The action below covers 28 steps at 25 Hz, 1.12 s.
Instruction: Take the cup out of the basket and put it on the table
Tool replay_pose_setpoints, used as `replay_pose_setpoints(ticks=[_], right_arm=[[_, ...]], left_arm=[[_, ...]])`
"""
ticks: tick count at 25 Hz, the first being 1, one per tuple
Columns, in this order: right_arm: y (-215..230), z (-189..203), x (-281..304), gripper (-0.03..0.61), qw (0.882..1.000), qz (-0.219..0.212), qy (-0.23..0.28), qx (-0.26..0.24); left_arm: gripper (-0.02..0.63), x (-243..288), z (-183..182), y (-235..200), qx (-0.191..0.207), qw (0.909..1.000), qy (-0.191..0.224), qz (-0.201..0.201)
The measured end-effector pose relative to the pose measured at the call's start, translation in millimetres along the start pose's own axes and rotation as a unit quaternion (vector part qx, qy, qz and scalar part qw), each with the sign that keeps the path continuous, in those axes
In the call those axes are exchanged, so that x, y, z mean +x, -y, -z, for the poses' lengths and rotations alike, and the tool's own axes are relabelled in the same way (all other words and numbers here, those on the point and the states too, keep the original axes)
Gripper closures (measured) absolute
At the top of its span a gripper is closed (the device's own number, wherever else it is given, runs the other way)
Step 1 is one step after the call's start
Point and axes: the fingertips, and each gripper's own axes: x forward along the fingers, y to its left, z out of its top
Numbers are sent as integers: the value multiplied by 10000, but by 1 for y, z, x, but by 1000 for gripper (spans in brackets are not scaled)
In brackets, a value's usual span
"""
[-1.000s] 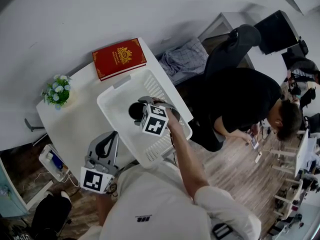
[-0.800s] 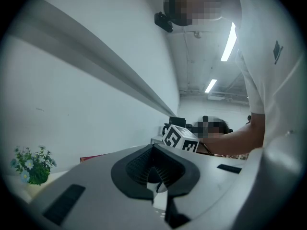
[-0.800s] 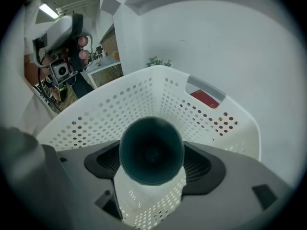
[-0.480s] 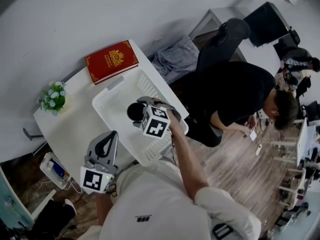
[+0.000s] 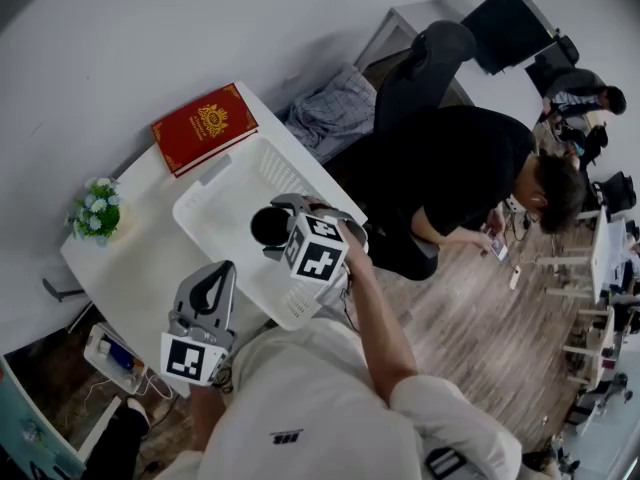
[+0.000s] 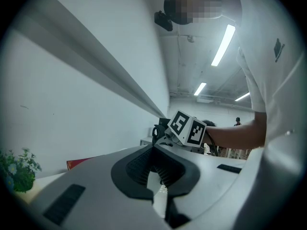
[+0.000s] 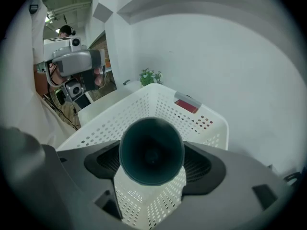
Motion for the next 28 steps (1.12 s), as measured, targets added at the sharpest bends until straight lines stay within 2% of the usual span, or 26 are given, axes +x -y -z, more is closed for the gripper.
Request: replay_pose_setpoints(ticks=[10,28], right_arm=[[-4,2,-30,189,9996,169,180,134],[-14,11,-96,189,9970,71,769,-79]], left_arm=[[604,12,-2,12,58,9996,-22,275],[604,47,1,54,206,9995,-127,217]])
